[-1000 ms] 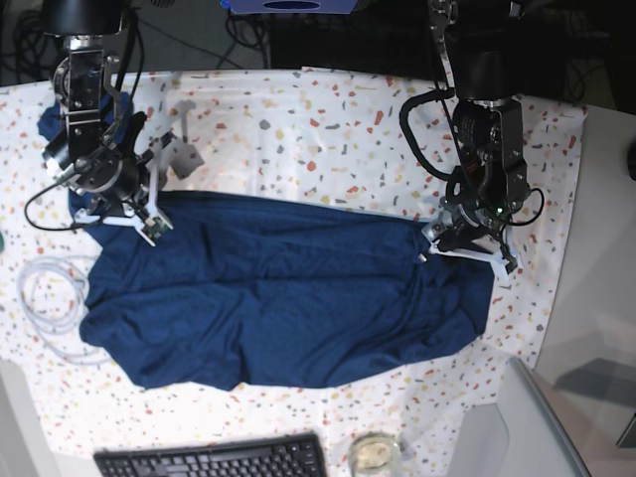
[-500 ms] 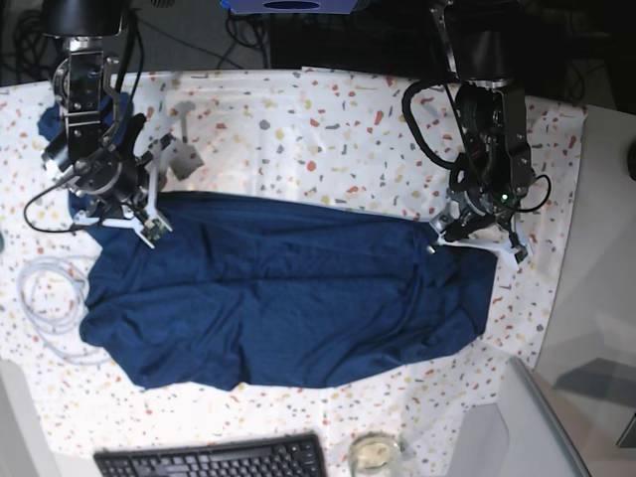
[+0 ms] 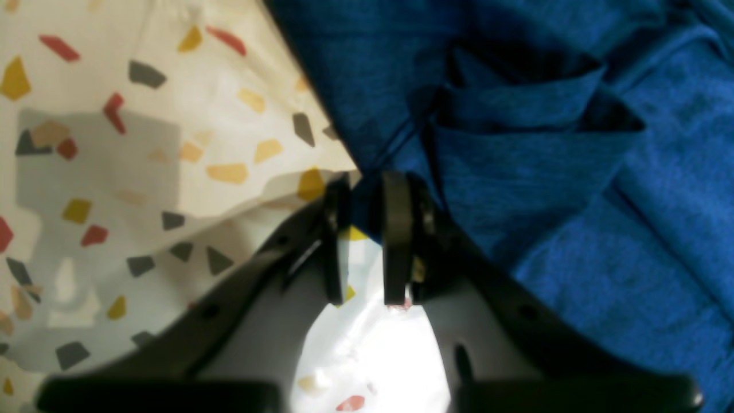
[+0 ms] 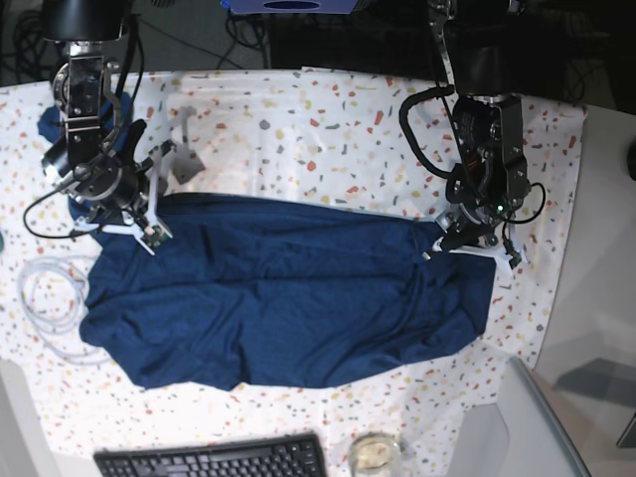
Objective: Layout the t-shirt on the table in an organized manner, then fold the t-shirt properly
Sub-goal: 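Hold the shirt edge with both grippers and adjust the left grip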
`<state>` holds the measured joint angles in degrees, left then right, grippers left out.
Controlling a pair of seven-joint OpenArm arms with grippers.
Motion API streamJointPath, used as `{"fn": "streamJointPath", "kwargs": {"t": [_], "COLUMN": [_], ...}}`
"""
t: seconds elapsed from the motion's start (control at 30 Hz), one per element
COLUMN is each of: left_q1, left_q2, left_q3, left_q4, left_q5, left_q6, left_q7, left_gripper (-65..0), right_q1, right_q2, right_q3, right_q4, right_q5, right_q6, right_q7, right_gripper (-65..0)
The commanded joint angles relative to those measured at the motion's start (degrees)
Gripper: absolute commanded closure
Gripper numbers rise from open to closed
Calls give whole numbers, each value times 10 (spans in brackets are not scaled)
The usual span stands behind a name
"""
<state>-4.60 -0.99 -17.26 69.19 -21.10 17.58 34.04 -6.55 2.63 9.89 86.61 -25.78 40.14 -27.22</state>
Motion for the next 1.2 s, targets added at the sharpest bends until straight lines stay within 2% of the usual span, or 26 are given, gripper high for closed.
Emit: {"fn": "streamJointPath", "kwargs": {"t": [0.0, 0.43, 0.5, 0.57, 0.63, 0.7, 0.87, 1.03, 1.17], "left_q1": [-10, -7, -7, -10, -10, -10, -13, -14, -14], "left_q2": [-2, 4, 4, 5, 5, 5, 5, 4, 3], "left_q3": [0, 0, 0, 0, 0, 0, 0, 0, 0], "left_q4": [13, 14, 14, 14, 14, 14, 14, 14, 14], "left_q5": [0, 0, 5, 5, 5, 2, 1, 5, 5], "left_q6": [-1, 0, 0, 0, 0, 0, 0, 0, 0], "left_q7": [-9, -8, -2, 13, 14, 14, 14, 14, 16], "left_gripper": [-92, -104, -173, -273, -327, -314, -219, -176, -82], "right_q1": [7, 7, 7, 7, 7, 9, 18, 18, 19], "right_q2": [2, 3, 3, 3, 4, 4, 4, 4, 4], "right_q3": [1, 0, 0, 1, 1, 1, 1, 1, 1], "right_q4": [8, 8, 8, 8, 7, -1, -24, -24, -24], "right_q5": [2, 2, 2, 2, 2, 2, 2, 2, 2], "right_q6": [-1, -1, -1, -1, -1, -1, -1, -1, -1], "right_q7": [8, 8, 8, 8, 8, 8, 8, 8, 8], "right_gripper": [0, 0, 0, 0, 0, 0, 0, 0, 0]}}
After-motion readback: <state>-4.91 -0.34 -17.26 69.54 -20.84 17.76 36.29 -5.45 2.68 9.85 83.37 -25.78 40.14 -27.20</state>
